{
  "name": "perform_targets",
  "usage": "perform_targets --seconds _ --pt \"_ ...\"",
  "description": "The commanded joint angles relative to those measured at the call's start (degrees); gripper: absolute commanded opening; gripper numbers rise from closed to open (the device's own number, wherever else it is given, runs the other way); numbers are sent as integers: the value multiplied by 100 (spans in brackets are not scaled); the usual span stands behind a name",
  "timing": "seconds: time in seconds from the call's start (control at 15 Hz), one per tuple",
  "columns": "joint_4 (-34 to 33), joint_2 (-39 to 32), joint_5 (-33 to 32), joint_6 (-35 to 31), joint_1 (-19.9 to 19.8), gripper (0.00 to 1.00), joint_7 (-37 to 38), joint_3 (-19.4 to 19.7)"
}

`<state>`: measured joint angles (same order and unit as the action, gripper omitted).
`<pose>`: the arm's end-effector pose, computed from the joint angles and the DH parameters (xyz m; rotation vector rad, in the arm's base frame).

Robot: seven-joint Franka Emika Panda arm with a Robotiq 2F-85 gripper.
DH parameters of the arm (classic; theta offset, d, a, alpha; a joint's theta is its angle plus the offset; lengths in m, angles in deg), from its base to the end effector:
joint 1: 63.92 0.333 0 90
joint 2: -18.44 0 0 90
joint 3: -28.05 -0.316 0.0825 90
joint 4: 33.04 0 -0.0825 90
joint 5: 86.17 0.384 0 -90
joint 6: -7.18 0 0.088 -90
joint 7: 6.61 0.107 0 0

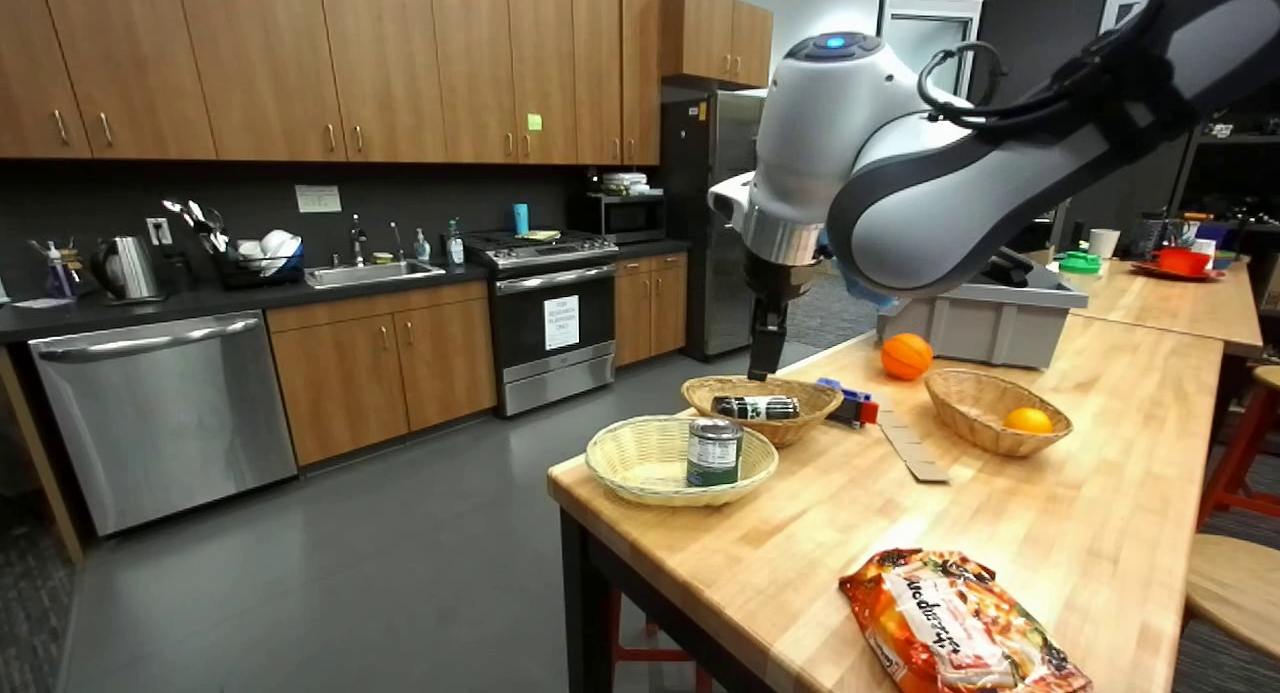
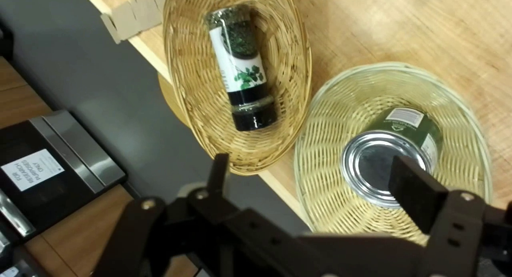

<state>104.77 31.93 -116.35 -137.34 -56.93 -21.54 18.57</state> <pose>0.4674 0.1451 0.4383 2.4083 1.2094 0.4651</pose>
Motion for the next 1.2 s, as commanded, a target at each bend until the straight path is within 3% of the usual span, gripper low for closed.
perform_targets --seconds 0.0,0.73,1.13 --pt "300 514 -176 171 -160 100 255 19" --pt "1018 748 -132 451 -698 100 867 250" --pt "929 574 -8 383 -650 100 765 283"
